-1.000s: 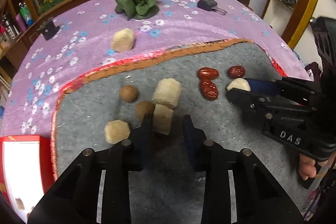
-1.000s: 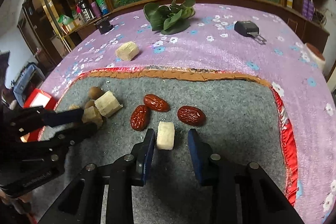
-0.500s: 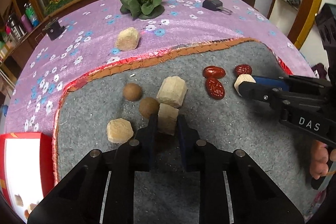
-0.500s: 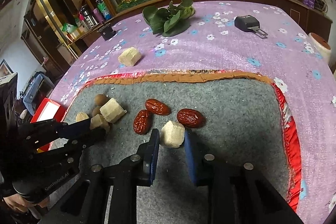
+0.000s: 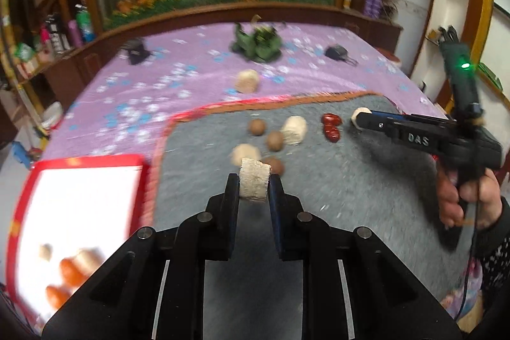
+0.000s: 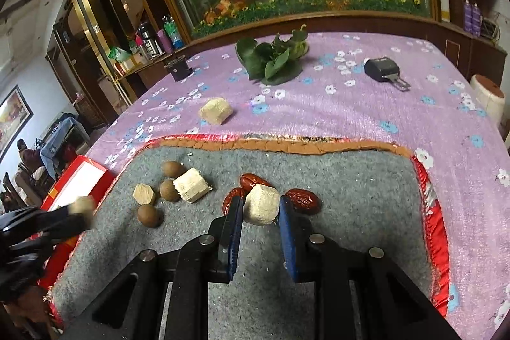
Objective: Organize fruits
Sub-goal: 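Carry both held cubes over the white tray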
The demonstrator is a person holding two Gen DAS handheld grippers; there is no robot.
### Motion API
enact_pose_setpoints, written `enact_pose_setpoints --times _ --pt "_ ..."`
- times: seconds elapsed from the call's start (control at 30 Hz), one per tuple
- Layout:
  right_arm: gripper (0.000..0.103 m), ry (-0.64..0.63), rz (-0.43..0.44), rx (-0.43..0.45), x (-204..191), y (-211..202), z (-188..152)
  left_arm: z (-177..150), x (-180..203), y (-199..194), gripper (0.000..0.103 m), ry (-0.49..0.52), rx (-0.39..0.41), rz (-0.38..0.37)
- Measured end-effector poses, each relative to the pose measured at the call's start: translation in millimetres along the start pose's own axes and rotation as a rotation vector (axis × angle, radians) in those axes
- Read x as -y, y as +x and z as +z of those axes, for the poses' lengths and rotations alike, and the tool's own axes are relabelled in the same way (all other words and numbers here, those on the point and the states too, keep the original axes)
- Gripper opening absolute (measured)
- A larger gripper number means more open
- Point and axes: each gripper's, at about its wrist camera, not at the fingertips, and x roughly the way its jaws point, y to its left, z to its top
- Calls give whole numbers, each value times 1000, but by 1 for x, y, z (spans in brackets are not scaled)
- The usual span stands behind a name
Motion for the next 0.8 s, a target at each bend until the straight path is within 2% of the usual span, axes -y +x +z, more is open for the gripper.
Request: enact_pose_setpoints --times 0.13,0.27,0.37,0.5,0.67,0.8 --pt "22 1 -38 21 3 2 -1 -18 -30 -39 17 -62 55 43" --pt "22 22 -41 -10 -8 6 0 -35 -63 -68 18 -117 87 108" --pt "22 -26 27 -20 -50 0 0 -47 -88 -84 18 -166 106 145" --pt "22 -153 134 -13 -133 -4 -2 -63 -117 -95 18 -234 116 183" --pt "22 -212 272 -29 -216 4 -14 -82 -145 -103 18 -284 115 219" --pt "22 -233 316 -33 -260 9 -34 -91 -160 -100 18 -293 105 257"
